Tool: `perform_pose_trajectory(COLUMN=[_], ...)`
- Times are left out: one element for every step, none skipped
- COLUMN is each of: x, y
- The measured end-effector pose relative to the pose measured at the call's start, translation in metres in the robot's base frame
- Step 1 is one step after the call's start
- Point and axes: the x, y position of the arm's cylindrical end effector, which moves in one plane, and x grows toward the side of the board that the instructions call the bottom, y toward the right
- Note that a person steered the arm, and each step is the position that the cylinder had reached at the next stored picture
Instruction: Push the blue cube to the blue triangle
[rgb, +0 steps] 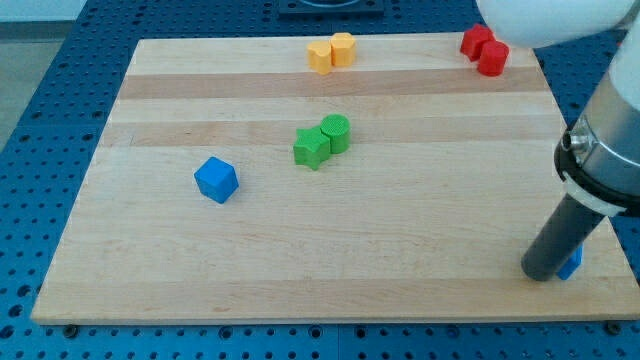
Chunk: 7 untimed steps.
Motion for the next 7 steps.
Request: perform_pose_trajectory(x=[0.0, 0.004, 0.005, 0.005, -0.001, -0.023, -0.041], y=[-0.016, -0.078, -0.15, -0.205, -0.254, -0.296, -0.338])
